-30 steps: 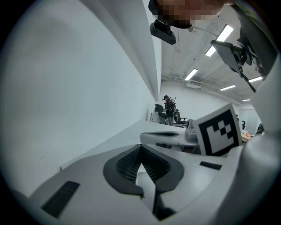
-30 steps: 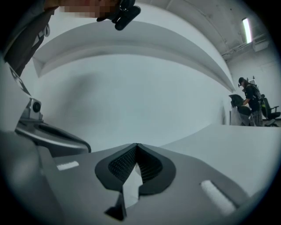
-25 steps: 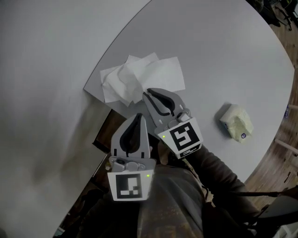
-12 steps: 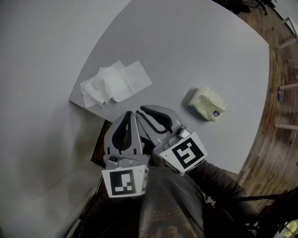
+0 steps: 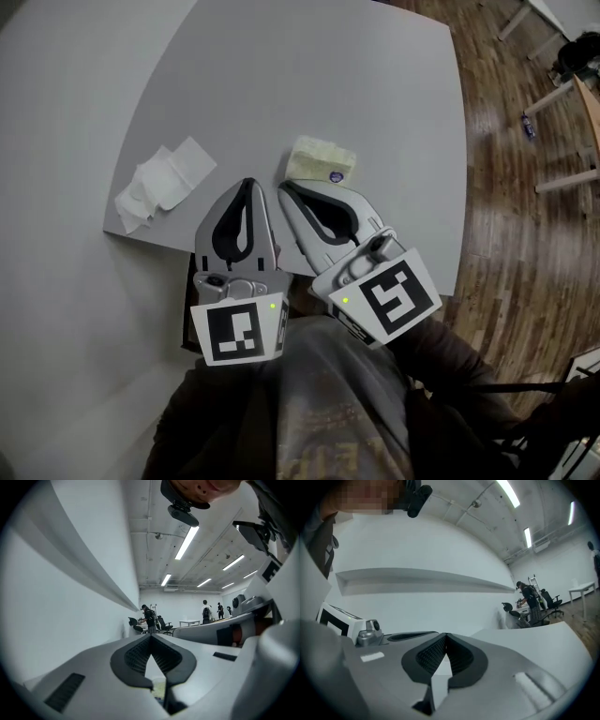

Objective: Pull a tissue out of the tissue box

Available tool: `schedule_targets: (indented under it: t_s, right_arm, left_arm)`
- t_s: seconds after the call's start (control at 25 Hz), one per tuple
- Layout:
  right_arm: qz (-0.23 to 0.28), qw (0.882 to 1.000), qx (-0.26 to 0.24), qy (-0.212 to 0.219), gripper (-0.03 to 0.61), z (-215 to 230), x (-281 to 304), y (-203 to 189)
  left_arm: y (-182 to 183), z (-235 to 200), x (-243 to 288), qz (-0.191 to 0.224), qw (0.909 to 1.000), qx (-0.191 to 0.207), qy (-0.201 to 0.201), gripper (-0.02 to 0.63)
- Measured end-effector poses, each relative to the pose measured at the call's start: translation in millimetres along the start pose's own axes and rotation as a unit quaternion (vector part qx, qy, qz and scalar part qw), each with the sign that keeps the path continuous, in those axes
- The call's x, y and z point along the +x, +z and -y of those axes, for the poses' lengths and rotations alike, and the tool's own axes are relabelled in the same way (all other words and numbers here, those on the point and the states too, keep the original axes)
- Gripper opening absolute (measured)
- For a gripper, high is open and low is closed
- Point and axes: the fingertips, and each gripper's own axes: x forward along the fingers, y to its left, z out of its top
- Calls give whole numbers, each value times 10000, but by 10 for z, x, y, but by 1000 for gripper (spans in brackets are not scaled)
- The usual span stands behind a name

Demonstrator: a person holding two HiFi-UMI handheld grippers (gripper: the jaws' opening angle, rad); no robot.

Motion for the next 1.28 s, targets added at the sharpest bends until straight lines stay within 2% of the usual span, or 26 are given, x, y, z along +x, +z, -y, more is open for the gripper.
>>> schedule_targets:
  t_s: [0.2,0.36,0.8,1.28]
  right_arm:
    - [301,9987,-229,-343,2,256,-730,274]
    - [365,9978,-248,-492,2,322,-923,305]
    - [537,9952,-373,-732,0,108,-912,441]
    - [526,9941,-461,-824,0,-197,-930,407]
  left_arm:
    - [235,782,-47,187,9994,127,-266,-2]
    - [185,1073,-104,72,9982,195,-557,-2]
    - [371,965,-274,224,9962,320,-783,-2]
    - [386,841,-549,274,9952,303,-890,-2]
